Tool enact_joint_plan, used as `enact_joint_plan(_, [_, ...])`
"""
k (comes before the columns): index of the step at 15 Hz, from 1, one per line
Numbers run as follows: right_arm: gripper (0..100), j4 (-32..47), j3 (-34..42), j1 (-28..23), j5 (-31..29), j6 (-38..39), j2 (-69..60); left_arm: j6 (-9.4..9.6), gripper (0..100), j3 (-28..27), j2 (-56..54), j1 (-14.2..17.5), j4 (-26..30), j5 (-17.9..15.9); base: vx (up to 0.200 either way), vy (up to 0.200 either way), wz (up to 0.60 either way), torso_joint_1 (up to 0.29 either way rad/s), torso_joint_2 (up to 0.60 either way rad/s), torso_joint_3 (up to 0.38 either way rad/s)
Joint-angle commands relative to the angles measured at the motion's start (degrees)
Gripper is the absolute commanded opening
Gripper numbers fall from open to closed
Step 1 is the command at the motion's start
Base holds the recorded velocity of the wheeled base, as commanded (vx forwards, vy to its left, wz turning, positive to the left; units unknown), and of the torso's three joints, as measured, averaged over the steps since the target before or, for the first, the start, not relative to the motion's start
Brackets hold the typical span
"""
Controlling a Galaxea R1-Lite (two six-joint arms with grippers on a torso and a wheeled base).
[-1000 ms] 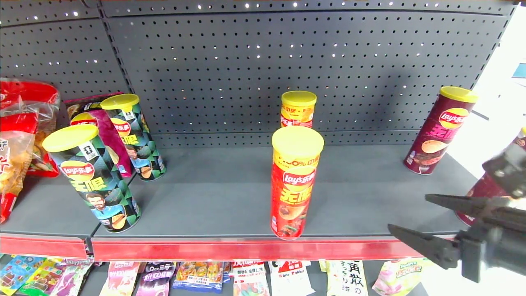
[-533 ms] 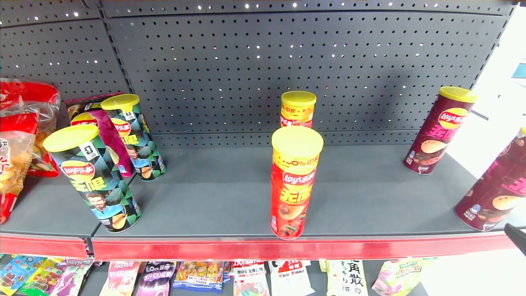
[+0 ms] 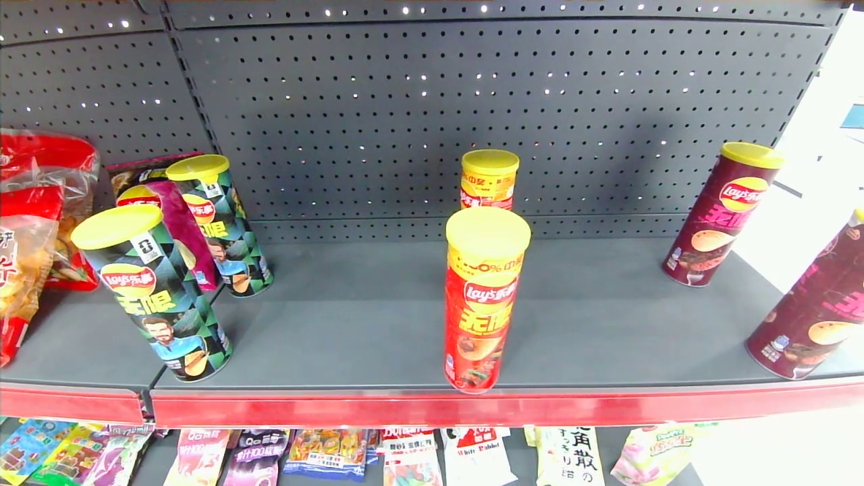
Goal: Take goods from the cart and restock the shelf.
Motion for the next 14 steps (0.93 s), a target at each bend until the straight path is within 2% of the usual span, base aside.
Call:
enact_joint_plan(1, [100, -1.9, 2.2, 0.5, 1.8, 3.4, -8.4, -0.02, 100, 0.0, 0.1, 0.0, 0.0, 0.0, 0.000, 0.000, 0.00, 0.000, 0.00, 0.000])
enact_joint_plan(4, [100, -1.8, 2.3, 0.5, 0.2, 9.5, -8.4, -0.02, 100, 0.0, 0.1, 0.0, 0.0, 0.0, 0.000, 0.000, 0.00, 0.000, 0.00, 0.000])
enact_joint_plan(7, [100, -2.4, 2.5, 0.5, 0.4, 8.8, -8.4, -0.02, 100, 0.0, 0.1, -0.1, 0.0, 0.0, 0.000, 0.000, 0.00, 0.000, 0.00, 0.000])
enact_joint_plan(9, [100, -2.1, 2.3, 0.5, 7.2, 2.9, -8.4, -0.02, 100, 0.0, 0.0, -1.3, 0.0, 0.0, 0.000, 0.000, 0.00, 0.000, 0.00, 0.000])
enact_joint_plan(10, [100, -1.6, 2.1, 0.5, 10.3, 3.0, -8.4, -0.02, 100, 0.0, -1.7, -4.5, -0.1, 0.0, 0.000, 0.000, 0.00, 0.000, 0.00, 0.000])
enact_joint_plan(11, [100, -0.9, 1.9, 0.5, 10.3, 3.3, -8.4, -0.02, 100, 0.0, -3.8, -5.9, -0.1, 0.0, 0.000, 0.000, 0.00, 0.000, 0.00, 0.000])
enact_joint_plan(12, [100, -0.8, 1.8, 0.5, 9.8, 3.3, -8.4, -0.02, 100, 0.0, -5.3, -5.9, -0.1, 0.0, 0.000, 0.000, 0.00, 0.000, 0.00, 0.000])
enact_joint_plan(14, [100, -0.6, 2.7, 0.5, 3.8, 5.0, -8.4, 0.07, 100, 0.0, -5.3, -5.9, 0.0, 0.0, 0.000, 0.000, 0.00, 0.000, 0.00, 0.000])
